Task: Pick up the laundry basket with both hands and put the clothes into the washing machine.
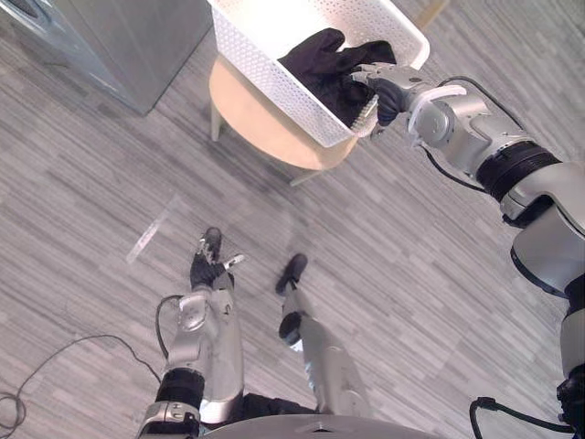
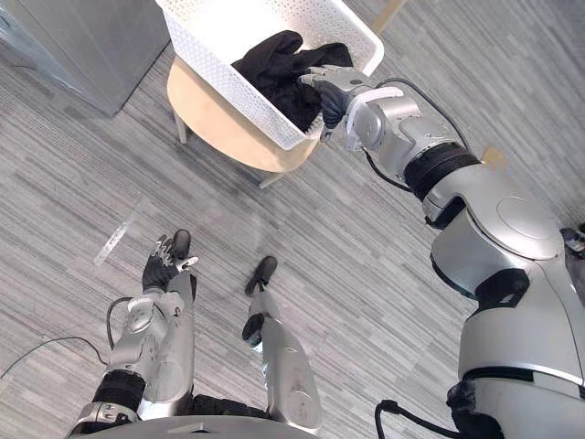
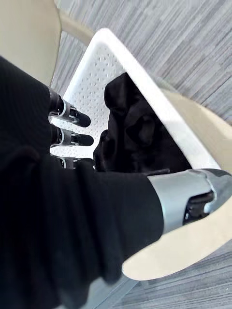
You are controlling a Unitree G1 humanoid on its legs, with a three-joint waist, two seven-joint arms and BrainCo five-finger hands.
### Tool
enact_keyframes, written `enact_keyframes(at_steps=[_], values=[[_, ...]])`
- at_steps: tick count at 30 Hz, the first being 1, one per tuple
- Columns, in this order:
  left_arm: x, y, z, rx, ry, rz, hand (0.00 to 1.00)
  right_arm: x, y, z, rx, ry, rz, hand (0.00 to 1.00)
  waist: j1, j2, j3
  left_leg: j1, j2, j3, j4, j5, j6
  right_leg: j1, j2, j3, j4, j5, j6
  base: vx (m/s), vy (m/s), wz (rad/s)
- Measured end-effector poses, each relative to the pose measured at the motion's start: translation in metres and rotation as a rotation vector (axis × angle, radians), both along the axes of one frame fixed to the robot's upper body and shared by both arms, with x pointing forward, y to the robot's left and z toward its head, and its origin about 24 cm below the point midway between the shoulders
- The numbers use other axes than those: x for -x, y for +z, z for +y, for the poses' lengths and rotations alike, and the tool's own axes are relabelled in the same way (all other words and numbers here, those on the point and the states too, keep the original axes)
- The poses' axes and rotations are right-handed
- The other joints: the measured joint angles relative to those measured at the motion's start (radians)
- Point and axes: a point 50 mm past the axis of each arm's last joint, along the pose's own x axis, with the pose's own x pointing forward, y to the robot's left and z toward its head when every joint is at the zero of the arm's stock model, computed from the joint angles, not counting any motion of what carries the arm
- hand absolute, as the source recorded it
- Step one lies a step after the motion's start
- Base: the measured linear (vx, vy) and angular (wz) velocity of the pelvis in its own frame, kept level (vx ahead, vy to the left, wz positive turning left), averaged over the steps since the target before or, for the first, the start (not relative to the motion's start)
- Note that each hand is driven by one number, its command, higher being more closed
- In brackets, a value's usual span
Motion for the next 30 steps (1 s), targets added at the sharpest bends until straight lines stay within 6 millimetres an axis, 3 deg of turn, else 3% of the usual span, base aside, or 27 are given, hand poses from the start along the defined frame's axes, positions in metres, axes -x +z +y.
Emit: enact_keyframes(at_steps=[1,2,3,4,5,6,7,8,15,19,21,23,24,25,27,28,29,30], values=[[0.0,0.0,0.0,-0.013,-0.013,0.001,0.0,0.0,0.0,-0.002,-0.016,-0.01,0.003,0.0,0.0,-0.012,0.0,0.0,-0.002,0.003,0.001,0.005,-0.008,0.003,-0.004,-0.001,0.0,-0.043,0.042,0.0,0.0,0.0],[0.0,0.0,0.001,-0.025,-0.022,-0.001,0.0,0.0,0.0,-0.003,-0.019,-0.011,0.004,0.0,0.0,-0.027,-0.001,0.0,-0.01,0.007,0.004,0.007,-0.011,0.01,-0.015,-0.006,-0.001,-0.125,0.07,0.02,-0.042,-0.02],[-0.001,0.001,0.003,-0.034,-0.022,-0.006,0.0,-0.001,0.003,-0.001,-0.029,-0.008,-0.005,0.0,0.001,-0.03,0.0,0.002,-0.007,0.001,-0.003,0.023,-0.013,0.007,-0.009,-0.039,0.003,-0.181,0.042,0.02,-0.077,-0.09],[-0.001,0.001,0.004,-0.038,-0.023,-0.002,0.0,-0.001,0.004,0.001,-0.033,0.001,-0.008,0.0,-0.001,-0.03,-0.001,0.011,0.015,-0.006,-0.037,0.043,-0.011,0.005,-0.002,-0.072,0.014,-0.255,0.102,0.01,-0.068,-0.19],[-0.001,0.0,0.005,-0.039,-0.022,0.001,0.0,-0.001,0.003,0.003,-0.036,0.001,-0.008,0.0,0.001,-0.03,-0.001,0.015,0.033,-0.001,-0.059,0.052,-0.016,0.001,0.001,-0.091,0.026,-0.275,0.084,0.0,-0.084,-0.02],[-0.001,0.0,0.004,-0.044,-0.028,0.003,0.0,-0.002,0.002,-0.002,-0.036,-0.021,-0.003,0.0,-0.002,-0.043,-0.009,0.004,0.02,-0.007,-0.06,0.053,-0.036,-0.004,-0.01,-0.109,0.029,-0.239,0.038,-0.01,-0.061,0.25],[-0.002,0.001,0.004,-0.044,-0.031,0.0,0.0,-0.004,0.003,-0.008,-0.043,-0.054,-0.008,0.0,0.002,-0.046,-0.011,-0.005,0.005,-0.015,-0.039,0.055,-0.038,-0.008,-0.02,-0.113,0.029,-0.149,0.019,0.01,-0.078,0.31],[-0.002,0.001,0.006,-0.044,-0.018,-0.003,0.0,-0.005,0.006,-0.01,-0.057,-0.067,-0.017,0.0,0.012,-0.046,-0.011,-0.006,0.006,-0.025,-0.034,0.051,-0.042,-0.007,-0.012,-0.116,0.029,-0.147,0.005,0.04,-0.042,0.18],[-0.006,0.007,0.005,-0.039,-0.014,-0.031,0.0,-0.007,0.03,-0.017,-0.208,-0.123,-0.114,0.0,0.026,-0.046,-0.011,-0.056,0.01,-0.044,0.006,0.032,-0.047,-0.024,-0.006,-0.13,0.019,-0.141,0.007,0.08,0.021,0.03],[-0.007,0.01,0.011,-0.034,0.02,-0.042,0.0,-0.006,0.048,-0.008,-0.302,-0.103,-0.167,0.0,0.025,-0.046,-0.011,-0.08,0.012,-0.05,0.051,0.0,-0.04,-0.023,-0.005,-0.134,0.015,-0.121,0.021,0.07,0.075,-0.02],[-0.008,0.012,0.011,-0.038,0.024,-0.052,0.0,-0.005,0.055,0.0,-0.321,-0.067,-0.185,0.0,0.027,-0.046,-0.011,-0.09,0.026,-0.053,0.079,-0.033,-0.029,-0.024,0.006,-0.1,0.021,-0.084,0.027,0.06,0.121,-0.18],[-0.008,0.015,0.009,-0.031,0.023,-0.061,0.0,-0.003,0.058,0.01,-0.321,-0.026,-0.191,0.0,0.026,-0.045,-0.011,-0.083,0.058,-0.053,0.076,-0.042,-0.019,-0.025,0.03,-0.039,0.016,0.01,0.029,0.08,0.189,-0.31],[-0.009,0.018,0.01,-0.029,0.027,-0.073,0.0,-0.002,0.059,0.02,-0.325,0.009,-0.189,0.0,0.026,-0.043,-0.01,-0.065,0.091,-0.045,0.056,-0.037,-0.016,-0.051,0.035,-0.037,0.116,-0.023,-0.023,0.1,0.189,-0.25],[-0.008,0.016,0.01,-0.028,0.026,-0.068,0.0,-0.002,0.058,0.031,-0.33,0.042,-0.181,0.0,0.018,-0.042,-0.009,-0.039,0.092,-0.05,0.047,-0.046,-0.029,-0.063,0.032,-0.026,0.232,-0.073,-0.093,0.12,0.197,-0.15],[-0.007,0.014,0.008,-0.028,0.016,-0.055,0.0,-0.001,0.057,0.044,-0.35,0.087,-0.175,0.0,0.014,-0.042,-0.009,0.011,0.088,-0.052,0.005,-0.04,-0.017,-0.074,0.02,0.038,0.302,-0.069,-0.092,0.12,0.111,0.06],[-0.007,0.013,0.006,-0.025,0.01,-0.053,0.0,0.001,0.054,0.053,-0.38,0.13,-0.168,0.0,-0.002,-0.037,-0.006,0.062,0.071,-0.053,-0.055,-0.027,0.003,-0.126,0.008,0.069,0.408,-0.091,-0.088,0.15,0.053,0.27],[-0.007,0.014,0.005,-0.024,0.01,-0.054,0.0,0.001,0.05,0.055,-0.417,0.144,-0.162,0.0,-0.021,-0.034,-0.004,0.095,0.059,-0.059,-0.09,-0.018,0.016,-0.139,0.004,0.097,0.439,-0.153,-0.071,0.18,-0.047,0.56],[-0.008,0.014,0.004,-0.022,0.007,-0.053,0.0,0.0,0.044,0.049,-0.472,0.13,-0.156,0.0,-0.036,-0.035,-0.004,0.129,0.033,-0.061,-0.118,-0.009,0.028,-0.13,0.016,0.151,0.374,-0.22,-0.046,0.16,-0.095,0.63]])
